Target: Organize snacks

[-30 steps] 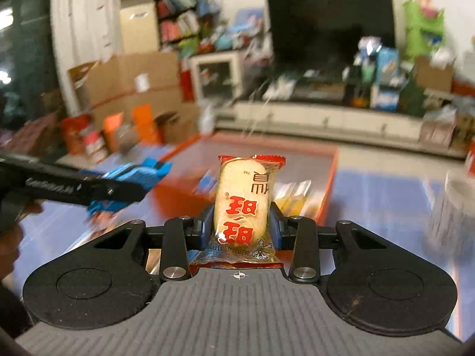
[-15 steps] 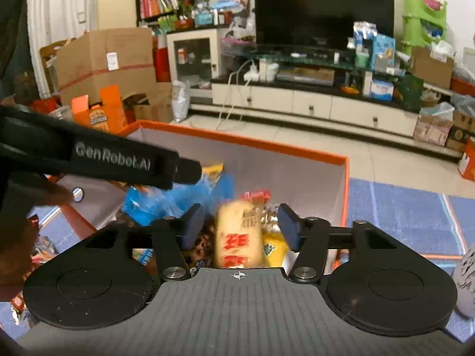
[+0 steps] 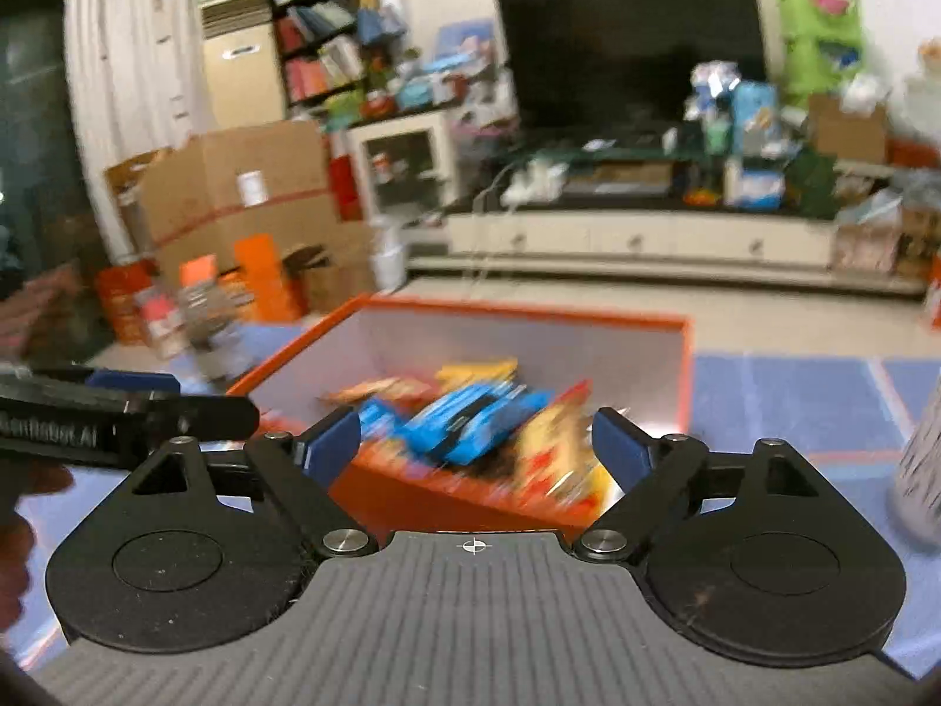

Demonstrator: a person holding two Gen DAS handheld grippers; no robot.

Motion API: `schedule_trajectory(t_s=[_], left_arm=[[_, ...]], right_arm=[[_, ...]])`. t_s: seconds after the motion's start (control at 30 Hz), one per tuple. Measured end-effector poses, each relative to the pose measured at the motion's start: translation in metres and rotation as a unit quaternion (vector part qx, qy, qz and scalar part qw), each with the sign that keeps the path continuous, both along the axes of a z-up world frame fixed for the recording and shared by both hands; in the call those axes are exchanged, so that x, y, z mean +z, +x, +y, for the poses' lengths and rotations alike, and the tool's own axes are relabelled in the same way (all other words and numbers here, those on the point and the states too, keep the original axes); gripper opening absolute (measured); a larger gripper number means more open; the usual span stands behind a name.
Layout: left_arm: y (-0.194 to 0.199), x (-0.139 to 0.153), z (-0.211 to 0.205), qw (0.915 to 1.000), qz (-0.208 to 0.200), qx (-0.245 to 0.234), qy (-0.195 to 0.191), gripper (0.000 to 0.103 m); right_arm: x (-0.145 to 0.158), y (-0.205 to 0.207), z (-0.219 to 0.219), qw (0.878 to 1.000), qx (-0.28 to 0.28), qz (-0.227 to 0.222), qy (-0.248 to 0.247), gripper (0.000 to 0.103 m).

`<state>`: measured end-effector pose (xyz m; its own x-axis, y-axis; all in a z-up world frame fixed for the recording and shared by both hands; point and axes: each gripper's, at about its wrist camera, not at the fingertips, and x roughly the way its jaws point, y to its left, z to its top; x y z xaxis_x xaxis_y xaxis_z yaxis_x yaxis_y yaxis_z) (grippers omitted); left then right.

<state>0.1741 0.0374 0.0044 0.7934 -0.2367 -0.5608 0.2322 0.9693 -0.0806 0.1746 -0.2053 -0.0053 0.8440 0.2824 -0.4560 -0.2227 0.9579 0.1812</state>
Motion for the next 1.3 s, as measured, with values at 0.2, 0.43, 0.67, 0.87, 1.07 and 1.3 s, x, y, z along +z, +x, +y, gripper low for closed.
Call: schedule_trajectory(t_s=[0.2, 0.43, 0.67, 0.87, 1.07, 1.3], left_arm=[[-0.023, -0.038, 0.049, 0.9982, 0.033, 0.05, 0.003, 0.09], [-0.017, -0.053, 0.058, 0.997, 0.045, 0.058, 0.026, 0.09], [0.033, -0.054, 0.049, 0.9975, 0.065, 0.015, 0.025, 0.089], [0.039, -0.081, 0.039, 0.9905, 0.118, -0.013, 0.07, 0.074], [0.03, -0.09, 0.039, 0.9881, 0.127, -0.007, 0.087, 0.062], [-0.01, -0.09, 0.022, 0.9873, 0.126, -0.021, 0.095, 0.061]], right_arm=[[-0.028, -0.039, 0.023, 0.999, 0.023, 0.043, 0.003, 0.08], [-0.067, -0.062, 0.07, 0.993, 0.077, 0.09, -0.014, 0.081], [-0.078, -0.045, 0.121, 0.987, 0.135, 0.083, -0.034, 0.081], [-0.093, -0.026, 0.141, 0.984, 0.142, 0.098, -0.051, 0.083], [-0.101, -0.018, 0.159, 0.98, 0.162, 0.094, -0.072, 0.081], [-0.095, -0.047, 0.142, 0.972, 0.192, 0.099, -0.096, 0.08]])
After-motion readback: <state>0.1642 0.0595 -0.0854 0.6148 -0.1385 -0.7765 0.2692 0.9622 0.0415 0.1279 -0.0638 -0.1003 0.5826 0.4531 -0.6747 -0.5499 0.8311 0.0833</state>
